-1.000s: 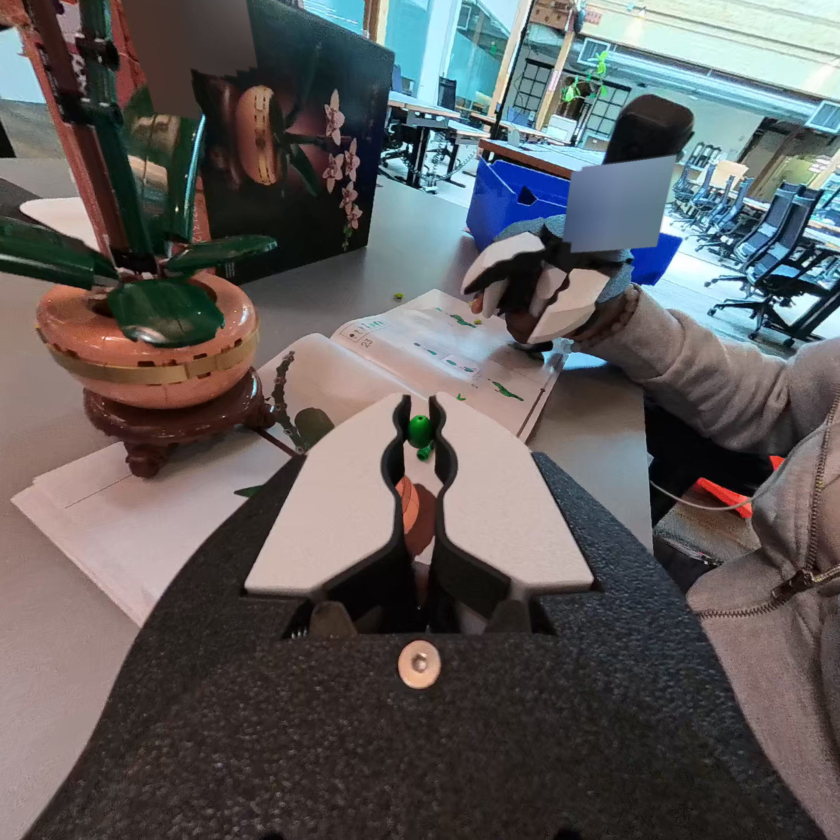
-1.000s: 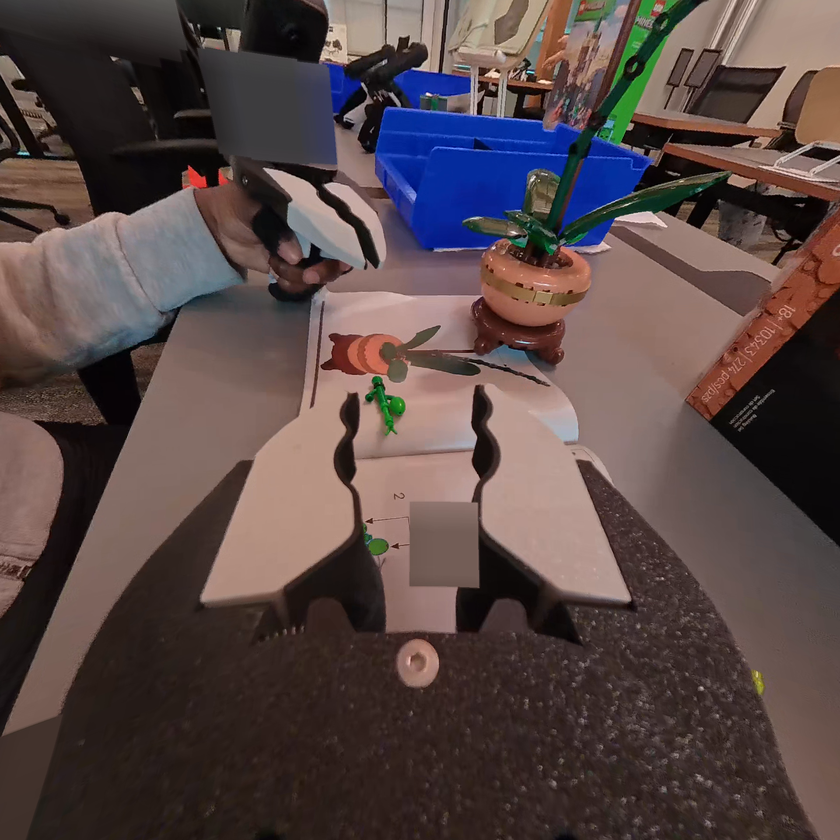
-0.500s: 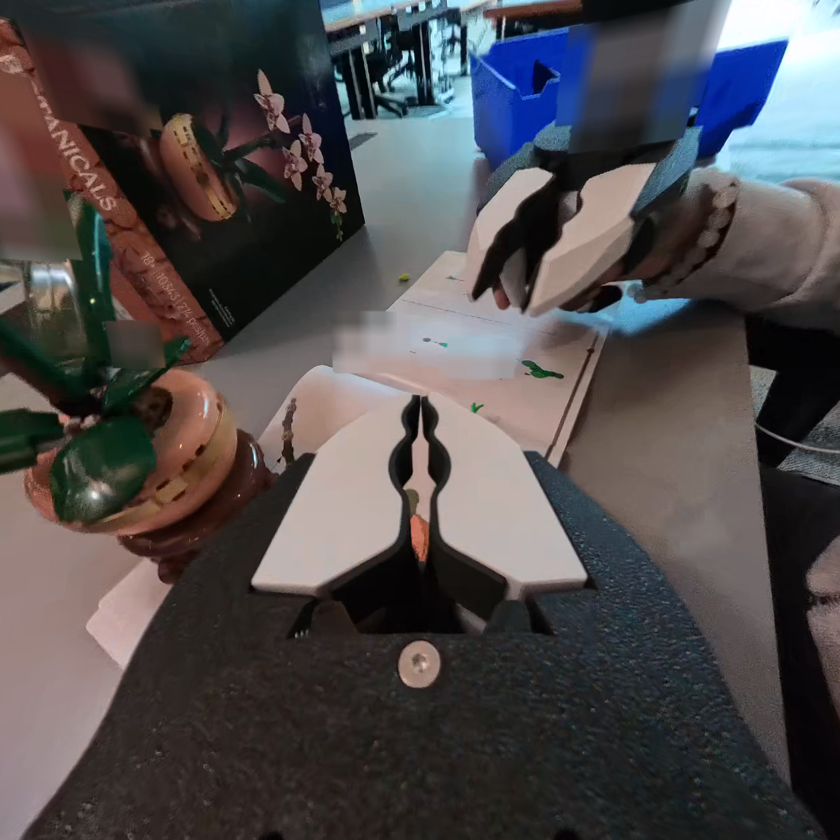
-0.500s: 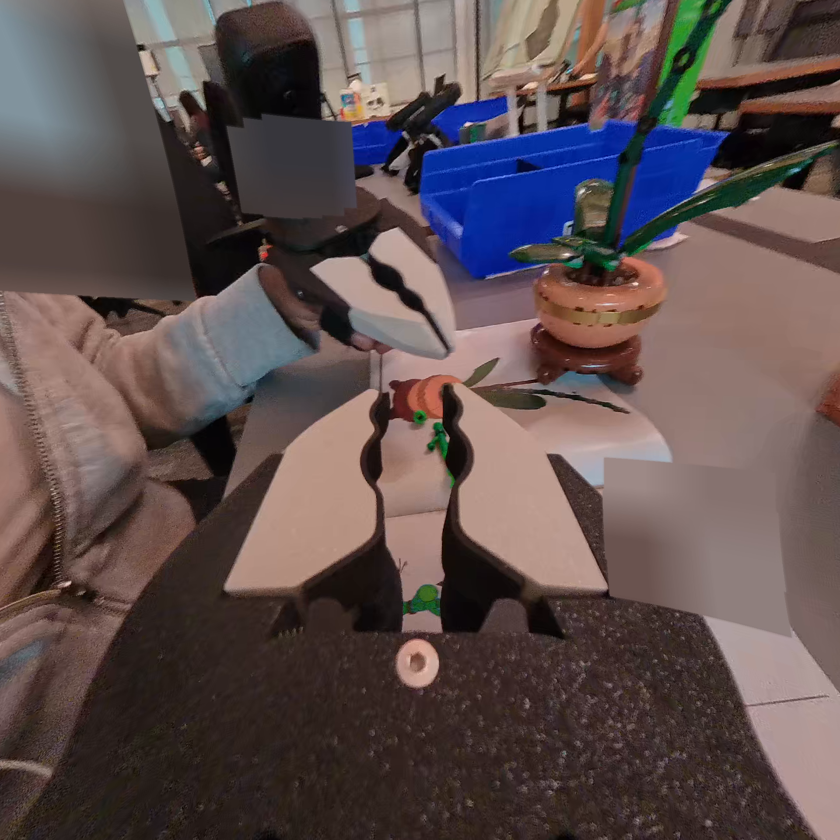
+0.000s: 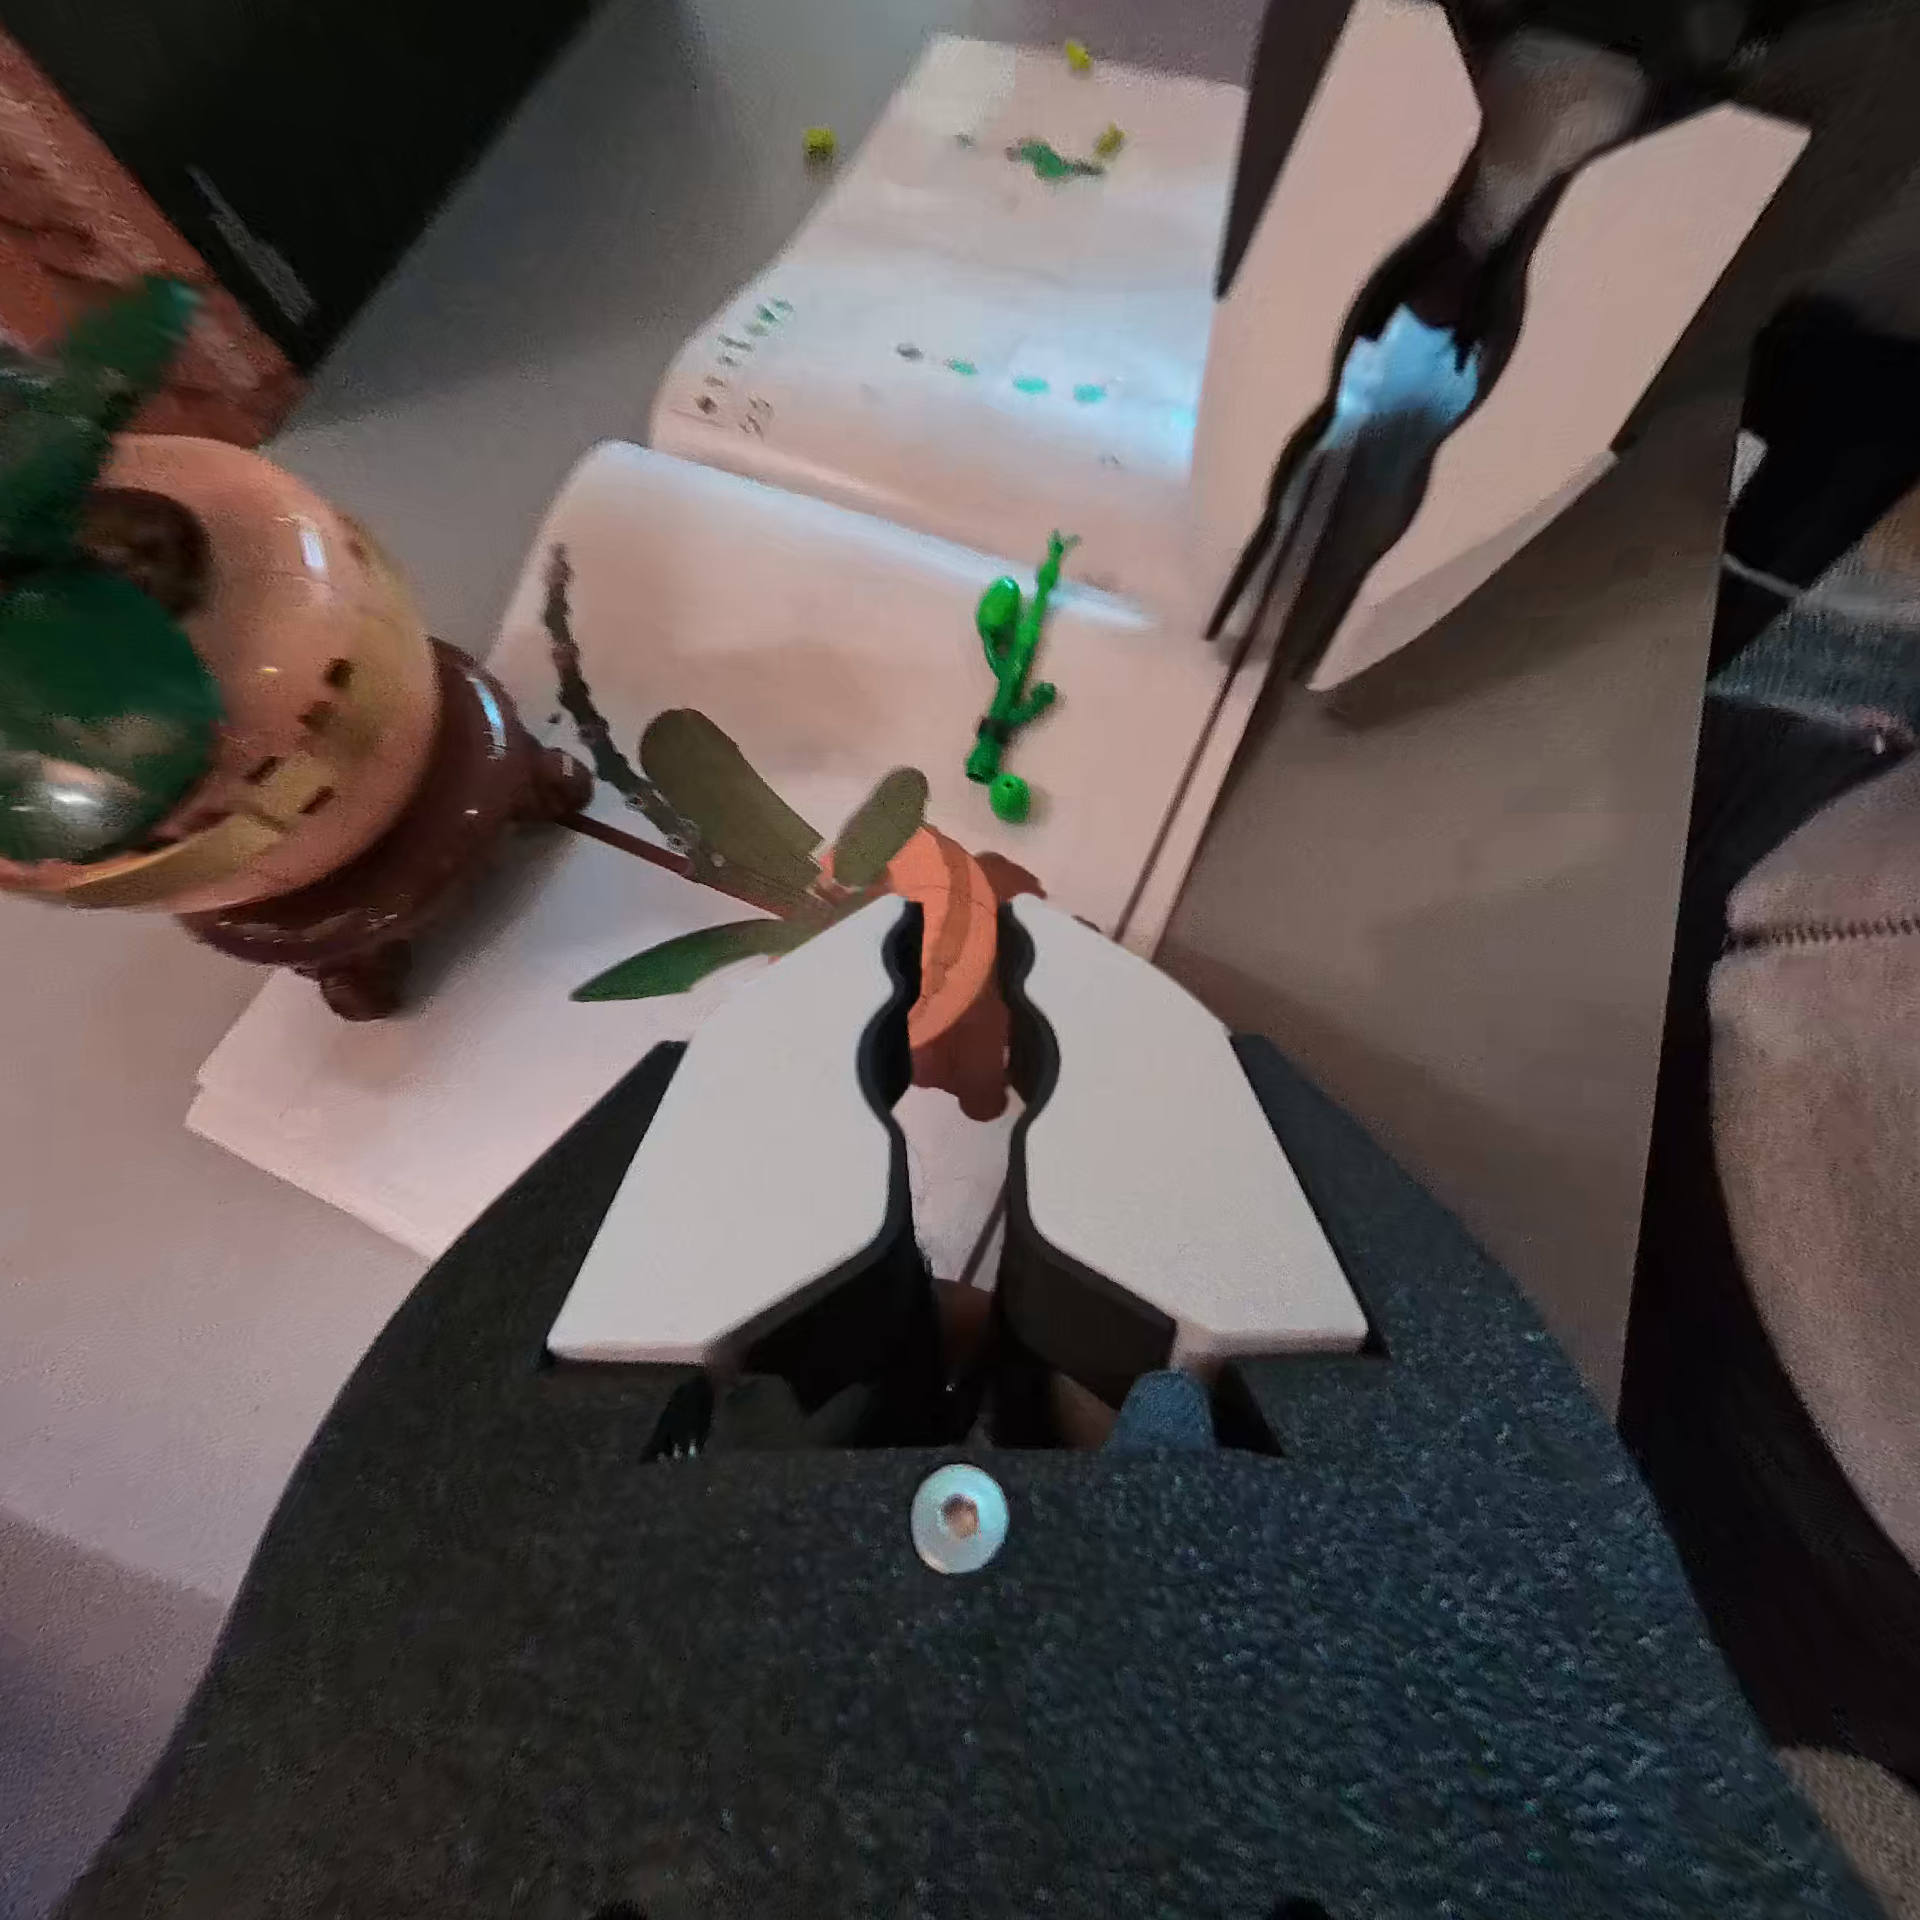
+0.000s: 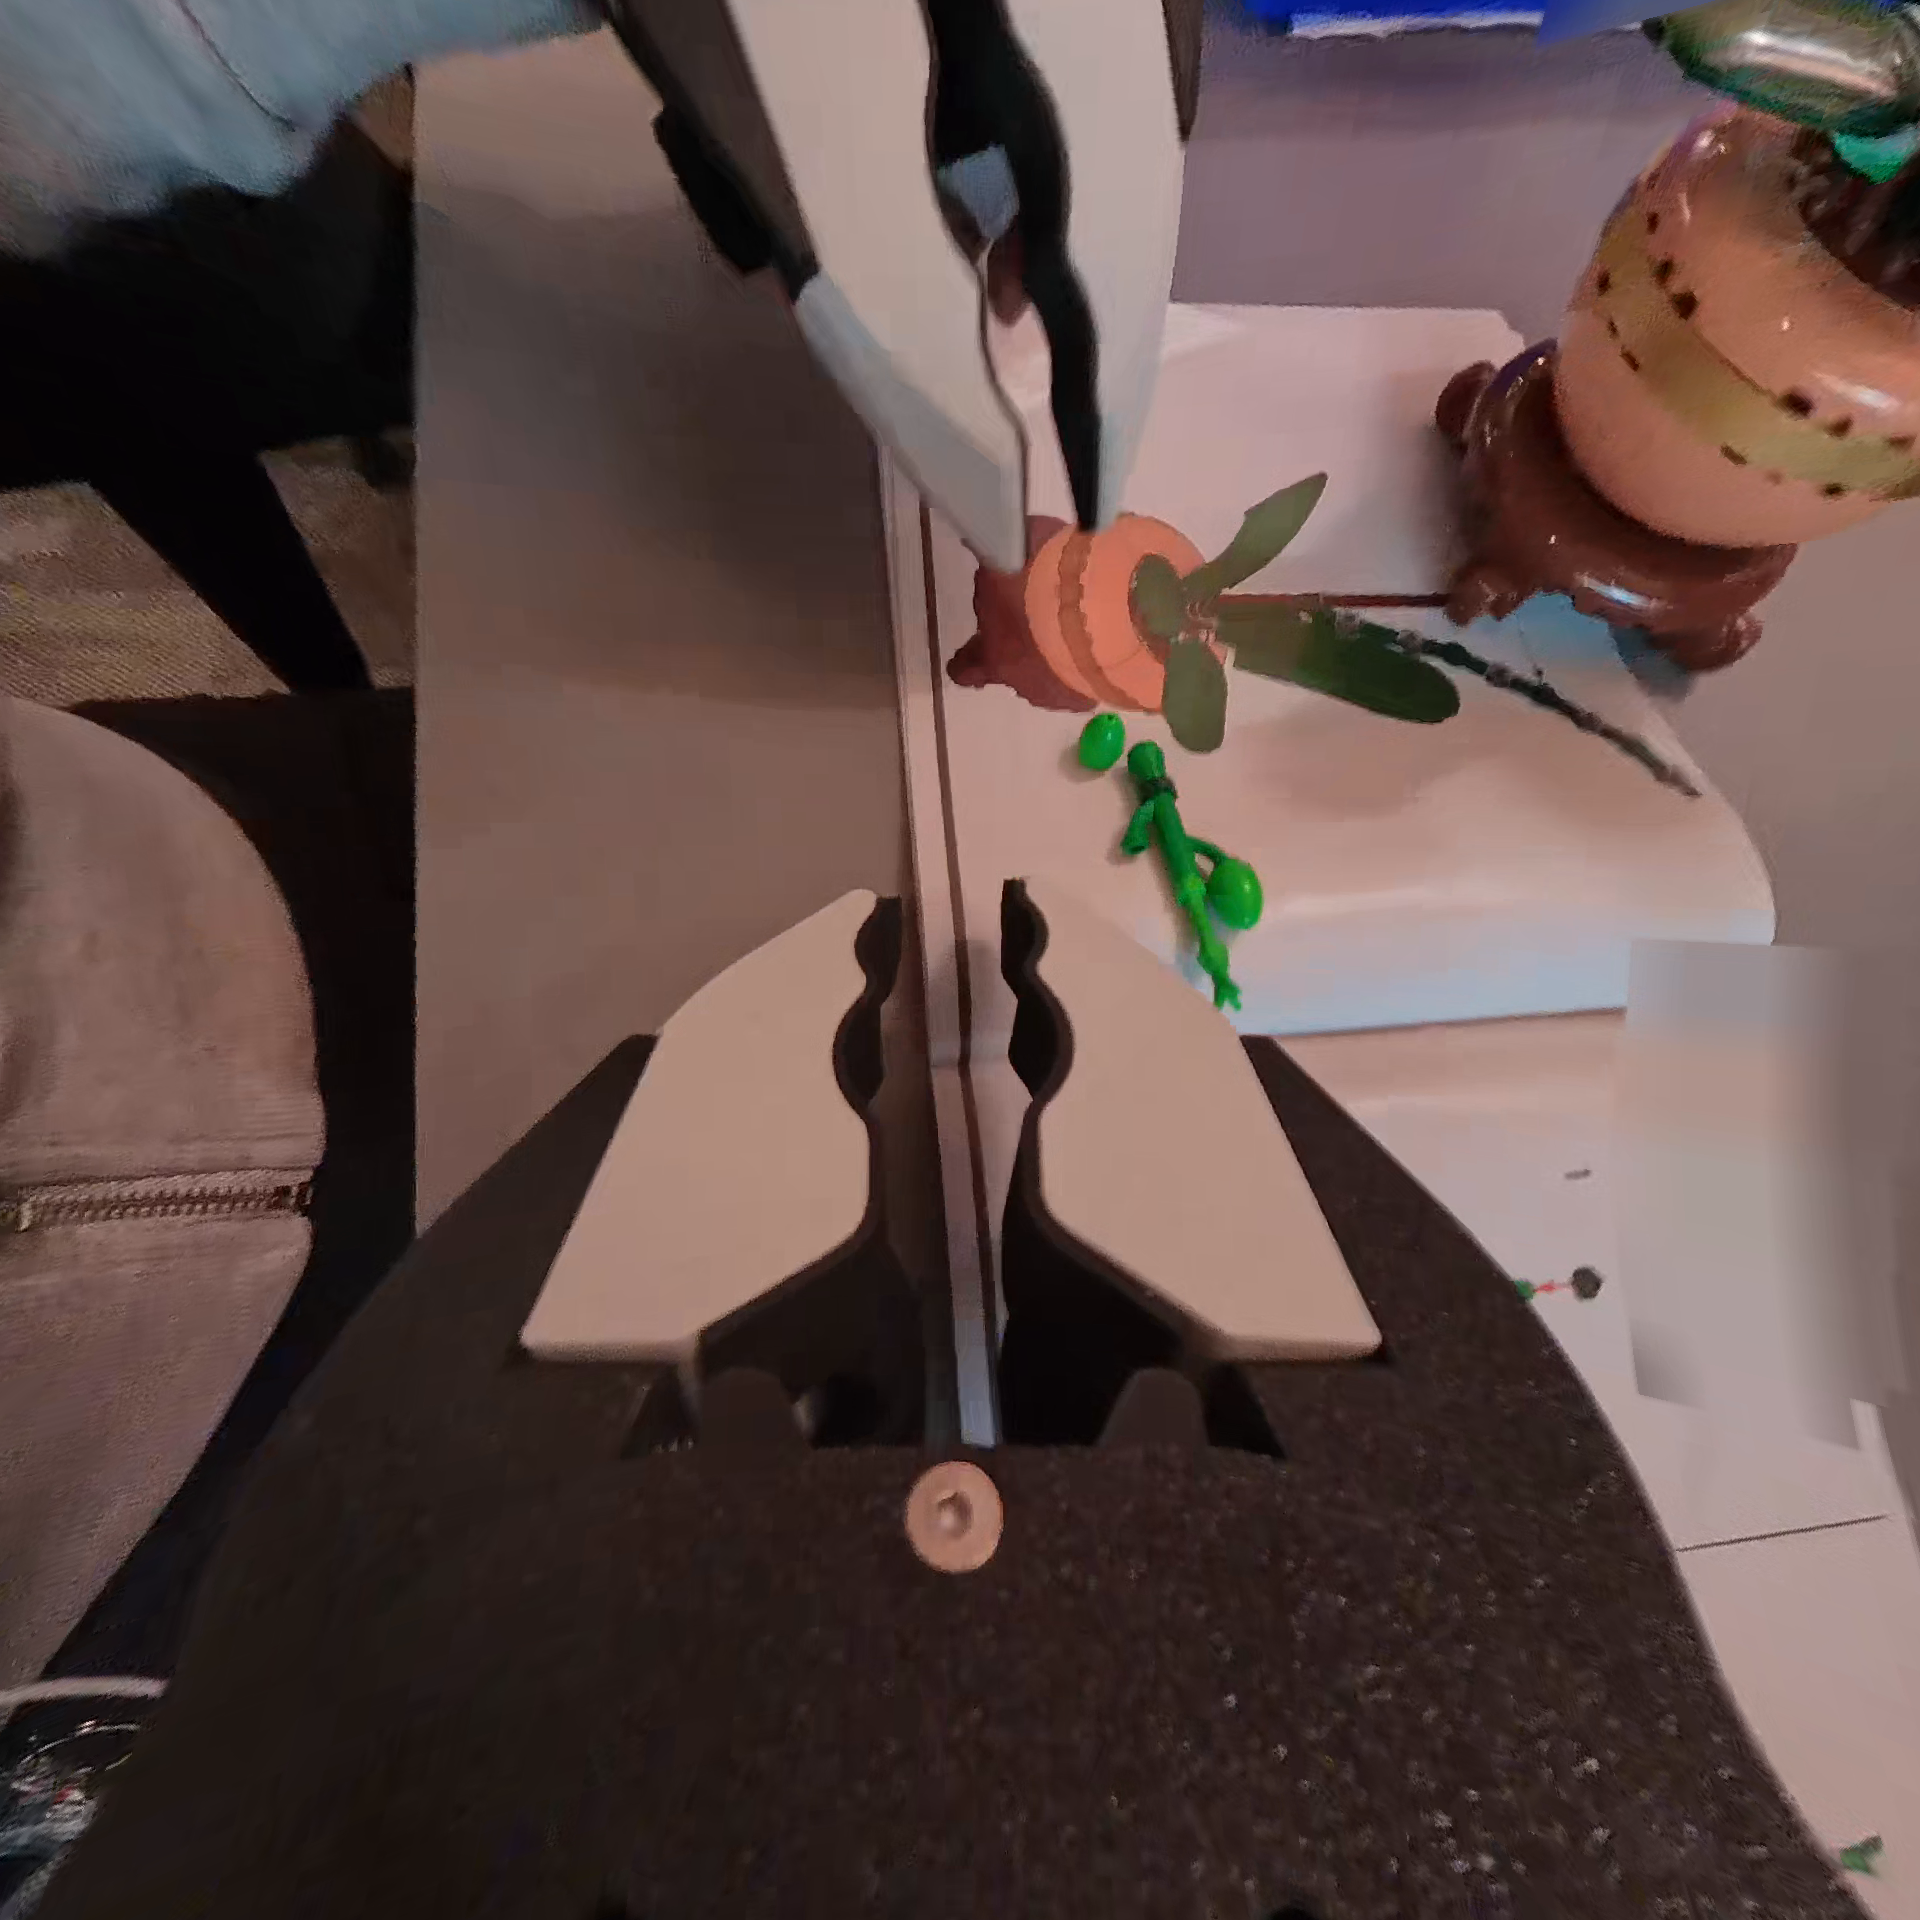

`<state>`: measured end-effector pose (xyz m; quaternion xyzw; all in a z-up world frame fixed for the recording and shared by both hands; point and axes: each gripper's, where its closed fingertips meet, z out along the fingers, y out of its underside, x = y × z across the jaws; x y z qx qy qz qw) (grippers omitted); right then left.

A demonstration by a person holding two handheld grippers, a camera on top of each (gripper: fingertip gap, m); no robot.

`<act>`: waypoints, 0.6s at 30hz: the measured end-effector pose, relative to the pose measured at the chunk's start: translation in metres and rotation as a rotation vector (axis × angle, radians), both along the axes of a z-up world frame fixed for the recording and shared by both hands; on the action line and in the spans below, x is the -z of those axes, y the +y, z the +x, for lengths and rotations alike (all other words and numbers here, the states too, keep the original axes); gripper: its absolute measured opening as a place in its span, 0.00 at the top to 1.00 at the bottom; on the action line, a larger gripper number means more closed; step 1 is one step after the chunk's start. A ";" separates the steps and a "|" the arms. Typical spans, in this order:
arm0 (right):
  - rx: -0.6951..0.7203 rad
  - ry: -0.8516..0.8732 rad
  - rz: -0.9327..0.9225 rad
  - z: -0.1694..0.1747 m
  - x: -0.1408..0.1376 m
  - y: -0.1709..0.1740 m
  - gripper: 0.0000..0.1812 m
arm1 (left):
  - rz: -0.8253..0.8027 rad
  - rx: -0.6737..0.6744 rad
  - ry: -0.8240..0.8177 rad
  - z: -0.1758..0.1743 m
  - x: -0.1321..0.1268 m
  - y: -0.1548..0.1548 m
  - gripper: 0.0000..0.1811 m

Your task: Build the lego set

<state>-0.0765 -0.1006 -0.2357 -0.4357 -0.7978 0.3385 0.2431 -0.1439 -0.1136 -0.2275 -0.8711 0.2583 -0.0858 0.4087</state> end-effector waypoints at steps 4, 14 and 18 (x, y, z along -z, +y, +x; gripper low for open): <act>-0.116 -0.055 0.099 -0.022 -0.017 -0.009 0.90 | -0.017 0.109 0.011 0.012 0.009 -0.006 0.93; -0.524 -0.431 0.454 -0.046 -0.002 0.009 0.88 | 0.087 0.152 -0.021 -0.005 -0.013 -0.021 0.93; -0.563 -0.493 0.493 -0.048 0.006 0.008 0.91 | 0.105 0.137 -0.054 -0.012 -0.017 -0.024 0.93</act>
